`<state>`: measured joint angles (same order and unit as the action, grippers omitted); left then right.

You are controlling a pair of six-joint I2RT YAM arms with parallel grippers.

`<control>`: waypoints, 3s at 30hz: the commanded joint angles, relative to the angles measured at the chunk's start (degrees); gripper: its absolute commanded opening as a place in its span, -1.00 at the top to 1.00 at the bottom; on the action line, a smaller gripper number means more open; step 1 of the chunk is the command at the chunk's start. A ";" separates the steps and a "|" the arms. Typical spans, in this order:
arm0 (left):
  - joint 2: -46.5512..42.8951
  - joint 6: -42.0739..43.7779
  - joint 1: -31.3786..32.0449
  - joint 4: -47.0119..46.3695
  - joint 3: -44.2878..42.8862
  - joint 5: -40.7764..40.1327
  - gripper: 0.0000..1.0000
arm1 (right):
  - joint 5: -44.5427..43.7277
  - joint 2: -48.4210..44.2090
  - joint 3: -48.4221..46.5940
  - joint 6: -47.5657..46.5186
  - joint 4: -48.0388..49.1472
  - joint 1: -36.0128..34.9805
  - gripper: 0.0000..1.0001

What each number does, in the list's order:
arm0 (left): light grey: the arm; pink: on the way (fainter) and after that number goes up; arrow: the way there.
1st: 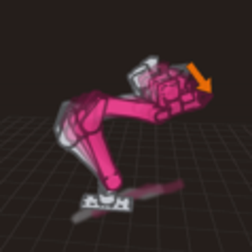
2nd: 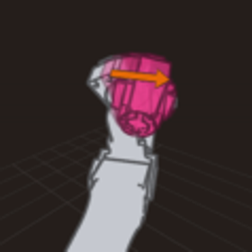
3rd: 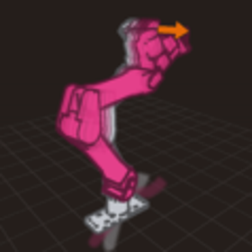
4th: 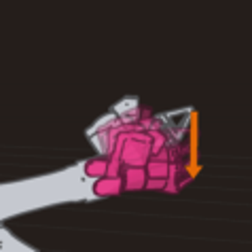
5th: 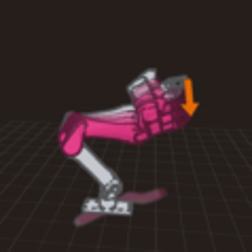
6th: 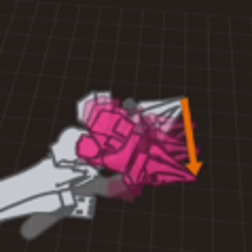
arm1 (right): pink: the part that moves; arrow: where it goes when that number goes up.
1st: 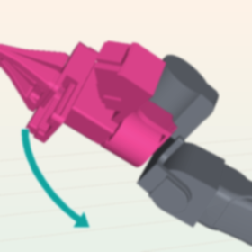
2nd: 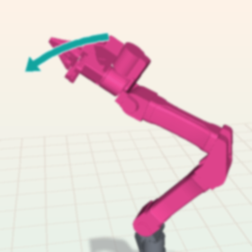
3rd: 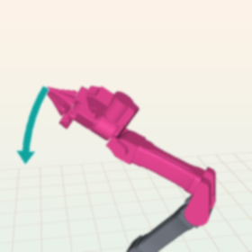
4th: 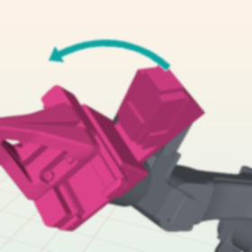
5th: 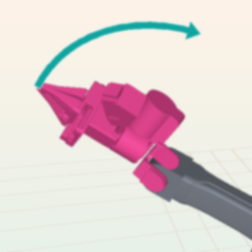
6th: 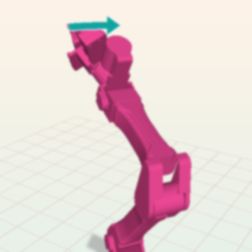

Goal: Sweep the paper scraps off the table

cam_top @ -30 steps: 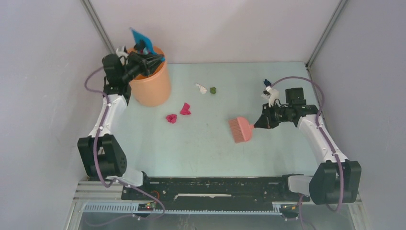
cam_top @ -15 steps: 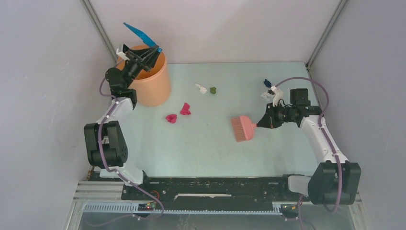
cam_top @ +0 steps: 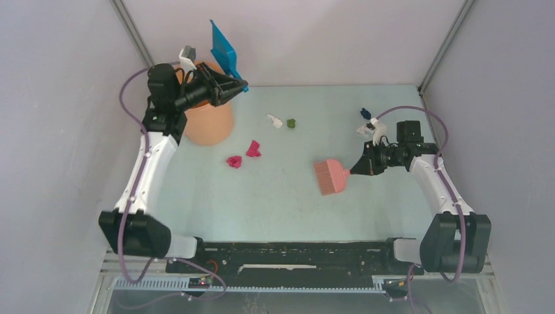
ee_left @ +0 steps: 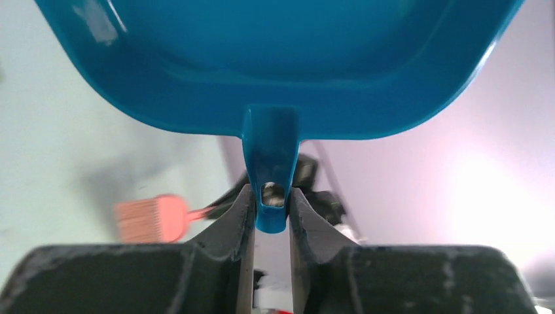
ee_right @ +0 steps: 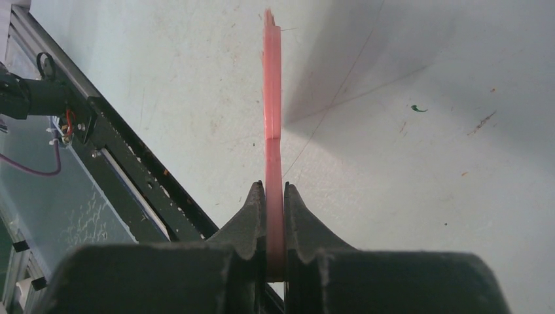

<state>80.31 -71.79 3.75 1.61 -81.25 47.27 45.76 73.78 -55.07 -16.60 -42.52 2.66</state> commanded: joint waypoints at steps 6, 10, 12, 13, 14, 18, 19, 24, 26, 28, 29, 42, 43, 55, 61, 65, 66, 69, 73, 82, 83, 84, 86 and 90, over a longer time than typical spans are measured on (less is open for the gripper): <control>-14.37 46.23 7.89 56.48 8.00 -23.38 1.00 | -9.10 -2.82 -7.70 -4.85 0.15 -7.32 1.00; -20.74 49.62 10.60 65.48 13.96 -31.90 1.00 | -21.08 1.78 -16.98 -10.82 -2.16 -16.28 1.00; -22.33 51.34 11.23 70.93 15.06 -37.32 1.00 | -26.21 5.33 -22.96 -13.16 -3.50 -20.72 1.00; -22.69 51.69 11.94 72.88 15.85 -41.19 1.00 | -27.68 7.35 -26.50 -13.94 -4.48 -22.36 1.00; -23.15 51.18 12.69 73.77 16.84 -45.03 1.00 | -28.52 9.54 -30.05 -14.51 -5.32 -23.66 1.00; -22.66 51.06 13.38 73.80 20.96 -42.36 1.00 | -30.79 18.49 -43.39 -15.89 -8.65 -28.37 1.00; -22.07 50.77 14.18 73.93 21.50 -42.77 1.00 | -31.22 20.38 -45.99 -16.31 -9.12 -29.73 1.00; -18.36 47.03 18.37 74.72 24.60 -48.08 1.00 | -35.42 28.09 -55.80 -17.00 -12.27 -36.85 1.00; -16.89 45.91 21.18 73.62 26.95 -47.71 0.99 | -36.31 28.48 -55.27 -16.61 -12.41 -38.08 1.00; -15.35 44.46 26.32 71.28 29.53 -46.96 0.93 | -36.19 27.47 -52.88 -15.80 -11.01 -38.18 1.00; -14.23 43.96 28.76 69.71 30.51 -45.82 0.90 | -36.30 26.75 -51.33 -15.36 -10.22 -38.12 1.00; -0.78 39.85 42.80 49.76 34.58 -43.02 0.59 | -36.58 12.05 -32.20 -11.39 -6.04 -34.35 1.00; -0.58 39.18 43.42 48.36 34.89 -43.83 0.57 | -36.81 11.35 -31.61 -11.35 -5.93 -34.24 1.00; -6.92 30.16 53.69 36.07 42.74 -57.60 0.05 | -35.14 8.23 -27.49 -9.80 -6.34 -31.93 1.00; -12.53 27.01 56.01 32.39 46.31 -59.42 0.16 | -34.04 8.52 -26.50 -8.92 -6.12 -32.01 1.00; -11.25 26.73 56.09 33.69 46.41 -59.28 0.27 | -33.81 8.82 -26.50 -8.29 -5.57 -32.58 1.00; -10.71 26.59 56.11 34.19 46.28 -59.36 0.31 | -33.80 8.84 -26.49 -8.26 -5.40 -32.85 1.00; -9.27 25.93 56.34 35.90 45.38 -59.72 0.33 | -34.71 9.07 -26.58 -8.33 -4.67 -33.92 1.00; -8.51 25.29 56.93 36.49 44.79 -59.63 0.30 | -35.20 10.05 -27.29 -8.18 -4.55 -35.52 1.00; -12.94 21.08 57.25 48.29 40.22 -62.35 0.82 | -34.73 16.04 -35.67 -9.78 -5.13 -39.99 1.00; -13.32 20.70 57.25 50.25 39.41 -62.18 0.88 | -34.44 17.25 -37.09 -10.39 -5.13 -40.73 1.00; -13.71 20.01 57.18 52.16 38.81 -62.12 0.94 | -34.47 18.59 -38.58 -11.27 -5.11 -41.59 1.00; -14.29 18.64 57.06 55.90 37.89 -61.12 1.00 | -35.54 21.36 -42.01 -13.75 -4.99 -43.79 1.00; -16.20 16.69 55.09 60.46 38.46 -56.72 1.00 | -41.05 27.91 -48.08 -20.99 -2.92 -48.91 1.00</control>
<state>66.59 -51.18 60.31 53.89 -42.22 -11.90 8.93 97.08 -97.01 -29.91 -48.77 -41.58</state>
